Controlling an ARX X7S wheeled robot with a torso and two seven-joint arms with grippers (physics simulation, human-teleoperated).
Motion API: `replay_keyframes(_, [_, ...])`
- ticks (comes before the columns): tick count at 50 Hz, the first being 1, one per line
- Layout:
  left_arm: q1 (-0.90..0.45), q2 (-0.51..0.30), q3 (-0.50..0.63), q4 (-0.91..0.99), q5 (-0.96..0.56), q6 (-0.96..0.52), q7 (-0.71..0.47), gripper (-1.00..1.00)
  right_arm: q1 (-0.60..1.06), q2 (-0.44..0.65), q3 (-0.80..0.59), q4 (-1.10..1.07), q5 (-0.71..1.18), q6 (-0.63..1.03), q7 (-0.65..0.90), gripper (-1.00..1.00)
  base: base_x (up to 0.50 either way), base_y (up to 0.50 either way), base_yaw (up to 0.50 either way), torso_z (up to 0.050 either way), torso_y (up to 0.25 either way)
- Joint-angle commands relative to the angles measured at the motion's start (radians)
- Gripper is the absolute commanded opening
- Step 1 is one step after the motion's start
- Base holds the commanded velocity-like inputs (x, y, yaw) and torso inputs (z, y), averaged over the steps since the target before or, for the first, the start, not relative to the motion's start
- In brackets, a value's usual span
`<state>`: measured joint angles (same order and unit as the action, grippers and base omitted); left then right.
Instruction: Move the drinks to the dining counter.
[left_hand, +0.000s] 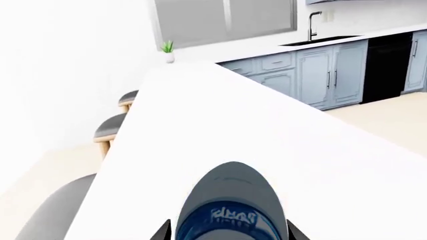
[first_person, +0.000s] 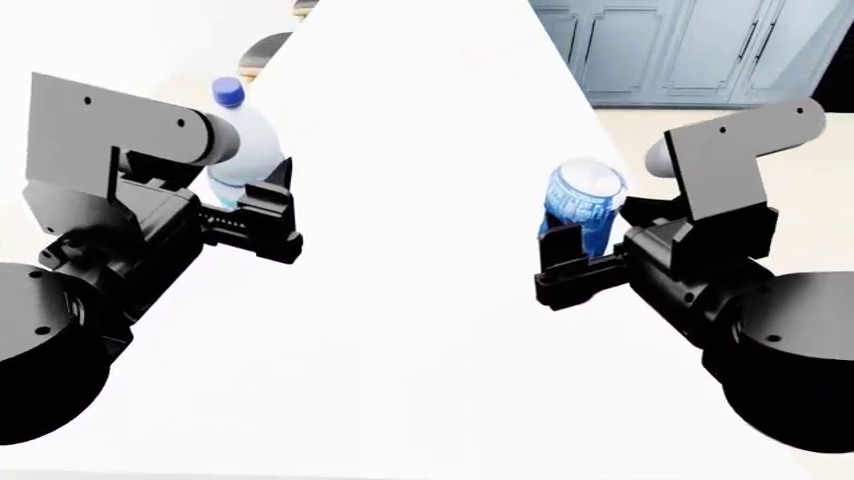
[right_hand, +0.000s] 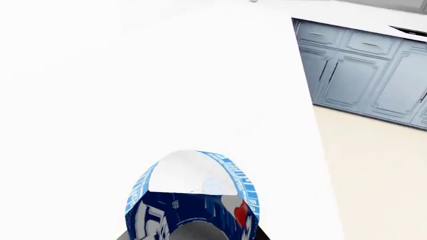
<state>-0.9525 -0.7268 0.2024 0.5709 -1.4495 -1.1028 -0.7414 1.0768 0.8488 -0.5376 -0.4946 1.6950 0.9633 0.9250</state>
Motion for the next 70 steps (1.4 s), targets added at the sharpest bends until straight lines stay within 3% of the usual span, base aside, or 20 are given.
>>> replay_keyframes(1, [-0.009,-0.003,-0.002,-0.005,-0.008,0.000,-0.012,-1.00,-0.021,-0.008,-0.007,0.018,-0.018,0.002,-0.028,-1.00,0.00,0.00,0.00,0.000,0.000])
replay_keyframes(48, [-0.016,-0.010,0.012,0.006,-0.021,0.012,-0.027,-1.00,-0.065,0.017,-0.023,-0.013,-0.024,-0.005,-0.066,-1.00,0.00,0.00,0.00,0.000,0.001])
replay_keyframes(49, [-0.015,-0.011,0.012,0.005,-0.020,0.013,-0.026,-1.00,-0.064,0.018,-0.022,-0.014,-0.021,-0.005,-0.063,1.00,0.00,0.00,0.00,0.000,0.000])
replay_keyframes(70, [-0.004,-0.017,0.015,0.011,-0.019,0.023,-0.028,-1.00,-0.067,0.031,-0.017,-0.037,-0.019,-0.014,-0.049,1.00,0.00,0.00,0.00,0.000,0.000])
